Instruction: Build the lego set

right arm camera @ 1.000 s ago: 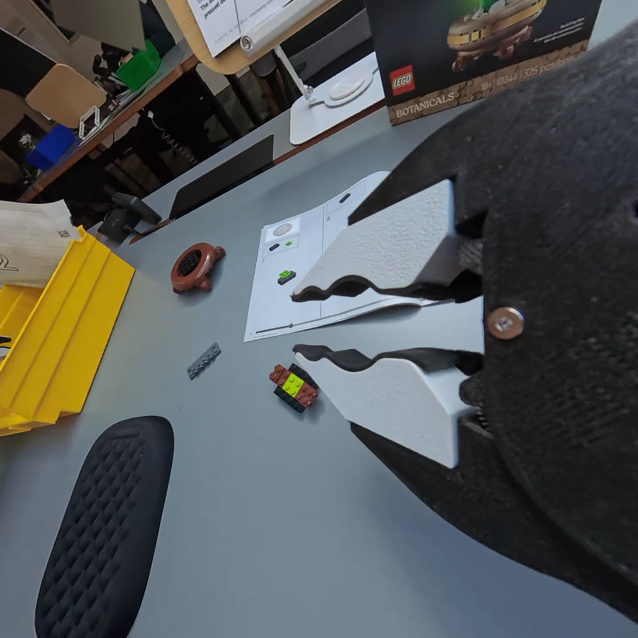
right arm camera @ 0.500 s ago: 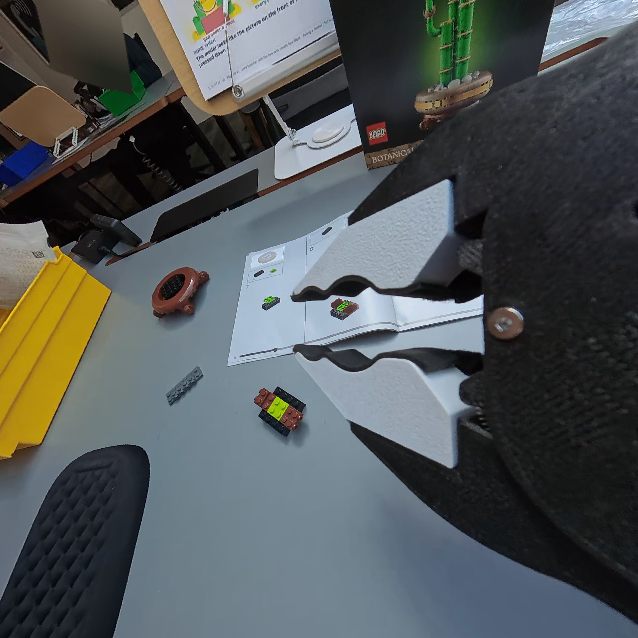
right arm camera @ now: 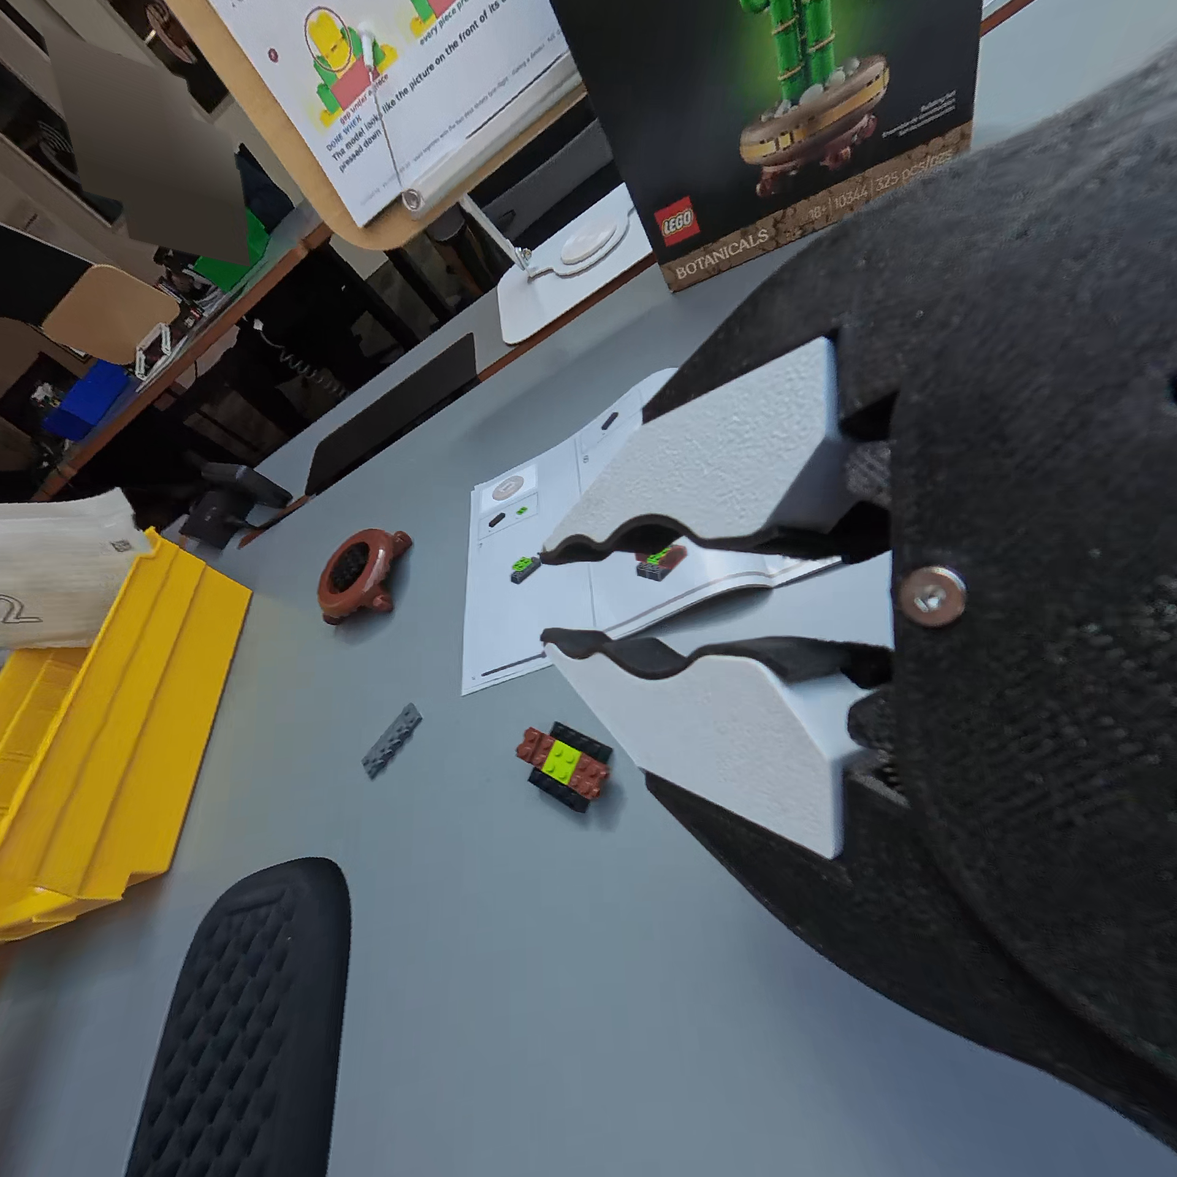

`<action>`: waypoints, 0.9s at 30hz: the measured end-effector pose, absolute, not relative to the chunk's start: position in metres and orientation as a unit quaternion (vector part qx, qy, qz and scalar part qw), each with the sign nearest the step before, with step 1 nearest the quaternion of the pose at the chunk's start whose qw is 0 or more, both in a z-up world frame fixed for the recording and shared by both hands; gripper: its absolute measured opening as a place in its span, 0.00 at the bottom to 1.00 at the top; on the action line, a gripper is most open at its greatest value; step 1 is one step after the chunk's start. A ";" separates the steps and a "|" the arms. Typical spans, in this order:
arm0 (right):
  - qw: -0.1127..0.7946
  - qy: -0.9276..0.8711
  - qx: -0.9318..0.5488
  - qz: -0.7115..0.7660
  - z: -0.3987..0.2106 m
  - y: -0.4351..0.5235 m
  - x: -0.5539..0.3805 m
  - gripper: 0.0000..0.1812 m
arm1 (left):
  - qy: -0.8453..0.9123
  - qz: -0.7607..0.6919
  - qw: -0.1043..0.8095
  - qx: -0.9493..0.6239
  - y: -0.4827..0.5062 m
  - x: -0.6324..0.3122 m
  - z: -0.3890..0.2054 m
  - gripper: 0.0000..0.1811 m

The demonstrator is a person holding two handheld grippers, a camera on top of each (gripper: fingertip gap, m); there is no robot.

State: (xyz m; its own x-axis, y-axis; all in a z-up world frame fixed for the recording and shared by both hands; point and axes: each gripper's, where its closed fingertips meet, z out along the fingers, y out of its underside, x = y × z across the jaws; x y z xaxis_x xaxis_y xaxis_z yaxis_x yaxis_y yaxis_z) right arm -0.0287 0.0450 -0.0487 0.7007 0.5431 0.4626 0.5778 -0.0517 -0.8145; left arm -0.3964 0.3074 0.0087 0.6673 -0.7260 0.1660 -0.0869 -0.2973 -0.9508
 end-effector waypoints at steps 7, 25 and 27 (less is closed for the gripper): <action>0.584 -0.301 -0.712 0.249 -0.003 0.061 -0.164 0.19 | 0.209 -0.493 0.602 -0.592 0.172 -0.335 0.027 0.10; 0.577 -0.362 -0.695 0.231 -0.004 0.093 -0.272 0.18 | 0.193 -0.571 0.558 -0.571 0.115 -0.294 -0.017 0.10; 0.572 -0.368 -0.695 0.235 -0.009 0.097 -0.280 0.18 | 0.185 -0.578 0.561 -0.564 0.118 -0.303 -0.013 0.09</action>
State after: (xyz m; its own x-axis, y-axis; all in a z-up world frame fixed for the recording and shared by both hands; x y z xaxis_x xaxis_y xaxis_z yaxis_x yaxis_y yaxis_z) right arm -0.2799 0.0966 -0.0088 0.6181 0.7805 0.0942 0.2426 -0.0754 -0.9672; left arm -0.3034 0.1180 -0.0126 0.2641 -0.8563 0.4439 0.4391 -0.3031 -0.8458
